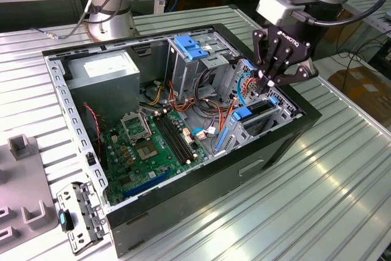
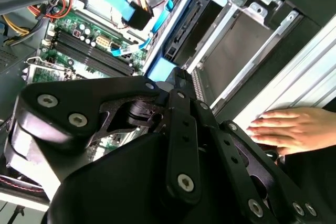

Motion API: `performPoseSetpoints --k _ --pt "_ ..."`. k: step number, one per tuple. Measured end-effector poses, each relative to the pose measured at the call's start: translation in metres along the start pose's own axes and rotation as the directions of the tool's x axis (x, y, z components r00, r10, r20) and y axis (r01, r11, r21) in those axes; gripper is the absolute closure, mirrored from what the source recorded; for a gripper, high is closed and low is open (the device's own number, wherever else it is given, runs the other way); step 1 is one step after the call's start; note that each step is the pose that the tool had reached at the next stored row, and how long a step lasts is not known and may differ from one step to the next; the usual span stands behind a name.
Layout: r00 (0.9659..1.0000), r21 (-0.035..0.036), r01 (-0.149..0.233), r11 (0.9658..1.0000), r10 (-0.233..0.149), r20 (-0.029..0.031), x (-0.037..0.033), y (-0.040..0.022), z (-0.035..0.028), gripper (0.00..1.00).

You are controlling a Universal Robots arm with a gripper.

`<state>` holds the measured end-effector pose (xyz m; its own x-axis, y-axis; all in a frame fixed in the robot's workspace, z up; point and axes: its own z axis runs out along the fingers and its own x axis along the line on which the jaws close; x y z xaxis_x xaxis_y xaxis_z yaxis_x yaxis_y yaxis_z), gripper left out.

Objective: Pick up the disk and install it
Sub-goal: 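Insert the first disk wire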

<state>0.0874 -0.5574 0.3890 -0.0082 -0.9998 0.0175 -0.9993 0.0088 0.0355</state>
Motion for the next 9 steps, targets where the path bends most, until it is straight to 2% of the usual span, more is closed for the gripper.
performPoseSetpoints --k 2,7,9 --pt "1.0000 0.0000 0.000 1.0000 0.000 -0.0020 -0.0001 -0.0042 -0.0002 0.89" --pt "1.0000 0.0001 0.000 1.0000 0.000 -0.0022 -0.0006 -0.0163 -0.0006 0.89" --pt "0.9993 0.0006 0.036 0.9993 -0.036 -0.0035 -0.0007 -0.0194 -0.0007 0.89"
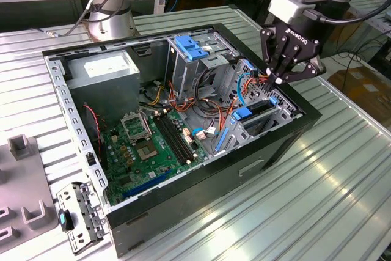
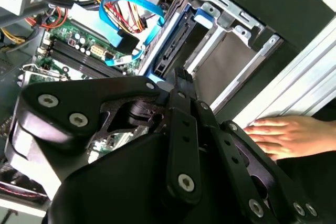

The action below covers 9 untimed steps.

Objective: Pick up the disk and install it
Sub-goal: 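Insert the first disk wire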

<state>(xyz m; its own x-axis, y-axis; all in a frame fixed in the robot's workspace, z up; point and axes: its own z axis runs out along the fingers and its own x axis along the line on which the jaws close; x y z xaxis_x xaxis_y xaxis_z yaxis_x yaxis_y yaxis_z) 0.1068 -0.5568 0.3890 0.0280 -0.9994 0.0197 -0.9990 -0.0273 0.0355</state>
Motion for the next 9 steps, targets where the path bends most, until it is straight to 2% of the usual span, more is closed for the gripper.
performPoseSetpoints --k 3,7,9 --pt "0.9985 0.0006 0.054 0.9985 -0.054 -0.0021 0.0001 -0.0025 -0.0005 0.89" --pt "0.9983 0.0004 0.059 0.9983 -0.059 -0.0032 -0.0034 -0.0109 -0.0008 0.89" --pt "0.9982 0.0003 0.060 0.9982 -0.060 -0.0036 -0.0067 -0.0185 -0.0011 0.89"
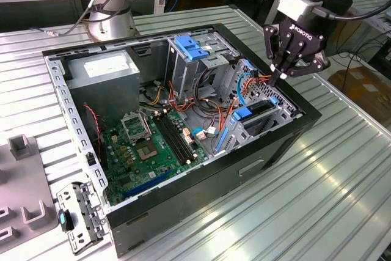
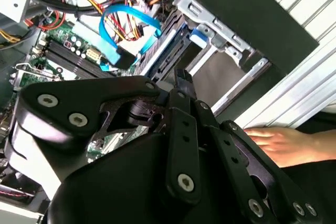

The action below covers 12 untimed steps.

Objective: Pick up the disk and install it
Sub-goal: 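Insert the first disk wire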

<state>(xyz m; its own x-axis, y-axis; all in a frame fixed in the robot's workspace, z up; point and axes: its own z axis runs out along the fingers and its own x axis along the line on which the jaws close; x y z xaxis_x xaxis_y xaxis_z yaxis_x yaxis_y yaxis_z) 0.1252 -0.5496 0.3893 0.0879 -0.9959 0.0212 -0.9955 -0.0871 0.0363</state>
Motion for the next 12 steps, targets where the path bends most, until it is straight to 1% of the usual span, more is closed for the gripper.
performPoseSetpoints --k 2,6,8,10,11,12 --pt "1.0000 -0.0001 0.000 1.0000 0.000 -0.0006 -0.0002 -0.0052 -0.0002 0.89" --pt "1.0000 -0.0002 0.002 1.0000 -0.002 -0.0030 -0.0012 -0.0231 -0.0009 0.89" --pt "1.0000 -0.0002 0.004 1.0000 -0.004 -0.0034 -0.0016 -0.0276 -0.0010 0.89" --pt "1.0000 -0.0002 0.008 1.0000 -0.008 -0.0040 -0.0022 -0.0336 -0.0011 0.89" --pt "0.9999 -0.0001 0.011 0.9999 -0.011 -0.0043 -0.0023 -0.0350 -0.0011 0.89" --pt "0.9997 0.0001 0.024 0.9997 -0.024 -0.0047 -0.0022 -0.0358 -0.0009 0.89"
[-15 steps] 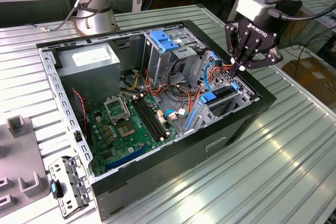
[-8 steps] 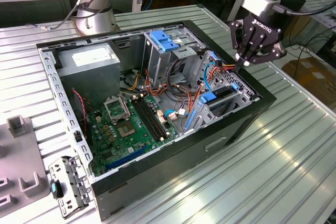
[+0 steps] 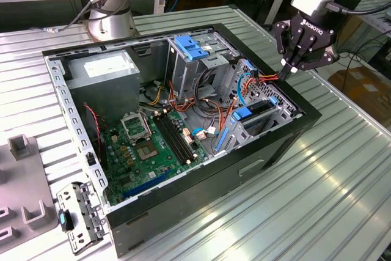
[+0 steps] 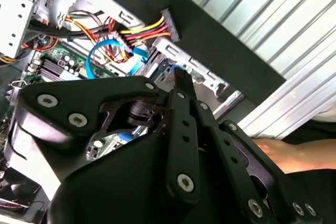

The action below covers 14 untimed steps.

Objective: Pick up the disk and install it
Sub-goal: 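Insert the first disk wire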

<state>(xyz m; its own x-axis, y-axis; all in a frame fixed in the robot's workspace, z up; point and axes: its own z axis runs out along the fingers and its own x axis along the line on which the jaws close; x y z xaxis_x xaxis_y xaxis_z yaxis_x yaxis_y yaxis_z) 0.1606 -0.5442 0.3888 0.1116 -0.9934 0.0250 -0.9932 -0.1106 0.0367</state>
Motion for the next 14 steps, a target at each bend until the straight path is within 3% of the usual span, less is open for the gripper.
performPoseSetpoints --k 3,4,6,7,8,12,14 --pt "0.9985 0.0013 0.054 0.9985 -0.054 -0.0022 0.0000 -0.0003 0.0007 0.89" --pt "0.9957 0.0022 0.093 0.9957 -0.093 -0.0036 0.0000 -0.0004 0.0012 0.89" --pt "0.9864 0.0036 0.164 0.9864 -0.164 -0.0066 0.0000 -0.0004 0.0022 0.89" --pt "0.9785 0.0044 0.206 0.9785 -0.206 -0.0083 0.0000 -0.0004 0.0026 0.89" --pt "0.9746 0.0046 0.224 0.9746 -0.224 -0.0090 0.0001 -0.0005 0.0026 0.89" --pt "0.9712 0.0067 0.238 0.9712 -0.238 -0.0102 0.0000 -0.0007 0.0026 0.89" --pt "0.9665 0.0132 0.257 0.9664 -0.257 -0.0120 0.0000 -0.0007 0.0026 0.89"
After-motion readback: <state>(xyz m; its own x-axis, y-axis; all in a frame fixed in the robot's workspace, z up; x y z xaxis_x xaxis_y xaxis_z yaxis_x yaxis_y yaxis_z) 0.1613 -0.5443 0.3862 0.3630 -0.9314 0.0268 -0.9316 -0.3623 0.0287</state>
